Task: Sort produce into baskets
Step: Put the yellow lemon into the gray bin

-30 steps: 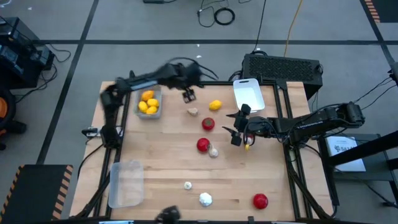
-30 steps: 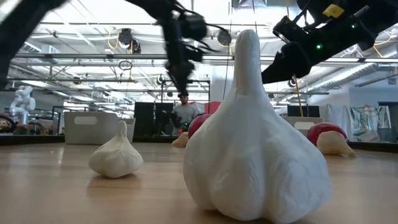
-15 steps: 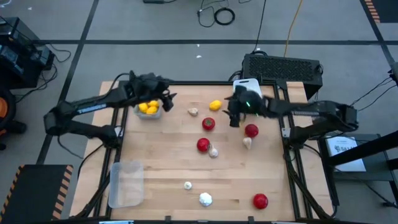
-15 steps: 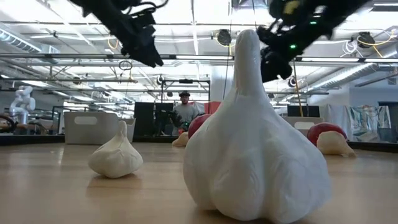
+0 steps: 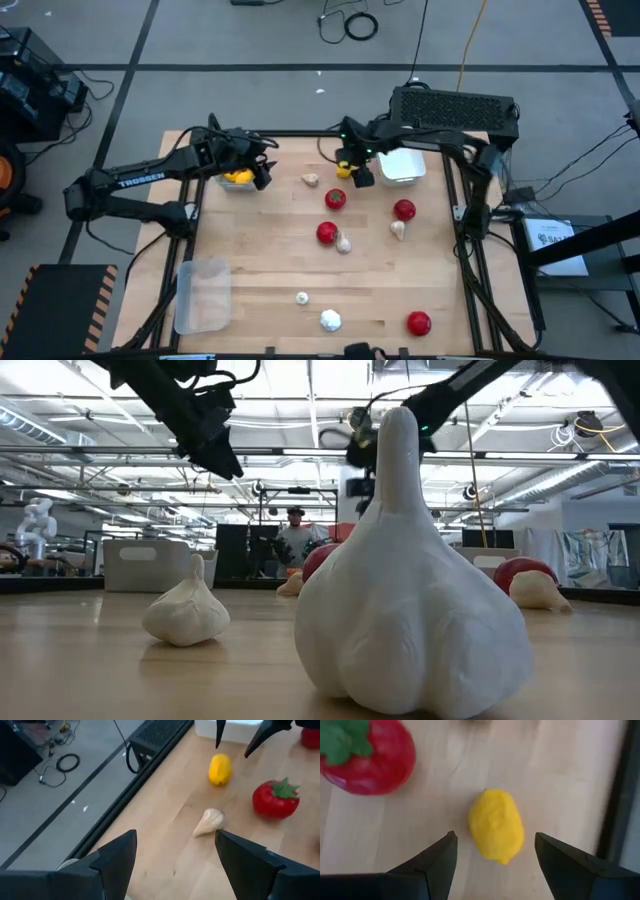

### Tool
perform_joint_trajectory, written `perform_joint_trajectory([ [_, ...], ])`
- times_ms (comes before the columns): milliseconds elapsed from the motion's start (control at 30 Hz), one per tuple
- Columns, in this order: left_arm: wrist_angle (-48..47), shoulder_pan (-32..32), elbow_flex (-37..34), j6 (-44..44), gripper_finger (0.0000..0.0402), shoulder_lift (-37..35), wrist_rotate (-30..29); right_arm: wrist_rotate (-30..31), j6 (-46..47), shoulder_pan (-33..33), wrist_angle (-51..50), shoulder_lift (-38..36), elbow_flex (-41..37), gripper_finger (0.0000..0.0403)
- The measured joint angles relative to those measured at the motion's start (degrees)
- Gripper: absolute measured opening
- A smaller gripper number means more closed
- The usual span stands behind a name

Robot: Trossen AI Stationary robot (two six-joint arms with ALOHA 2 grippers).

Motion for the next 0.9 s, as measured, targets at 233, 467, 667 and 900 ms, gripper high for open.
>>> perform_joint_trajectory([
  [233, -0.91, -0.12, 0.00, 0.13, 0.0276, 0.00, -0.10, 3.23, -3.83, 0.02, -4.02, 8.54, 8.24, 0.0255],
  [467, -1.99, -0.12, 0.00, 0.21, 0.0276, 0.02, -0.10, 3.23, -4.37, 0.02, -6.72, 13.12, 9.55, 0.0255],
  [667, -1.85, -0.14, 0.00, 0.59, 0.0276, 0.02, -0.10, 3.26, -2.82, 0.06, -6.66, 13.72, 9.55, 0.0231],
  [900, -3.15, -0.18, 0.00, 2.22, 0.0276, -3.90, -0.10, 3.78, -0.11, 0.15, -6.92, 11.15, 9.55, 0.0164],
])
